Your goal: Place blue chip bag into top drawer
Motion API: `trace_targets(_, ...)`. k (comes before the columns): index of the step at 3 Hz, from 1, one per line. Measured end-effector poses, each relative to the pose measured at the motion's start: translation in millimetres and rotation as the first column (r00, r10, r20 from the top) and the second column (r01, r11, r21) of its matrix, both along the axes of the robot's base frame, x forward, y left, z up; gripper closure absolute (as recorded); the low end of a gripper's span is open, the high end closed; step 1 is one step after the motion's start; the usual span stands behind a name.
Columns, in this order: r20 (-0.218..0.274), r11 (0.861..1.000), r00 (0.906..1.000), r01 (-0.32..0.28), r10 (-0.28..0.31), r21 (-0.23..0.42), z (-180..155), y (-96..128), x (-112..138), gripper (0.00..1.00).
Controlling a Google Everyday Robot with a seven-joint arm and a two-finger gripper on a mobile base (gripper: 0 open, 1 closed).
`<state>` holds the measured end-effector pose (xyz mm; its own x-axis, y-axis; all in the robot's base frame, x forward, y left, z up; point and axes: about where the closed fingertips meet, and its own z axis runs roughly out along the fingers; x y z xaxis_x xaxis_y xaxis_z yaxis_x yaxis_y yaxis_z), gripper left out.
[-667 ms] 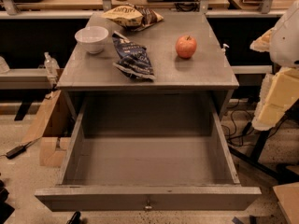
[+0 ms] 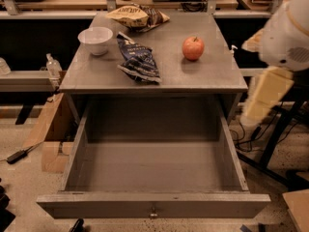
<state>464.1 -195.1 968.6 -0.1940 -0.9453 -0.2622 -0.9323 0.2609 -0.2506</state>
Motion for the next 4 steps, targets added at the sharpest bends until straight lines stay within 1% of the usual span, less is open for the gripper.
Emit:
trace_targets(1,0.017,0.993,0.9998,-0.016,0.014,0.117,-12.0,36.7,54.2,0.0)
trace_targets(2,0.056,0.975,0.9984,-0.019,0.006,0.223,-12.7,78.0,105.7,0.0)
trace_targets(3,0.083,0.967,0.9952,0.029,-0.052,0.254,-6.7,114.3,135.0,0.0)
trace_targets(4,0.068,0.962,0.9941,0.064,-0.085,0.267,-7.0,120.4,137.4,0.0)
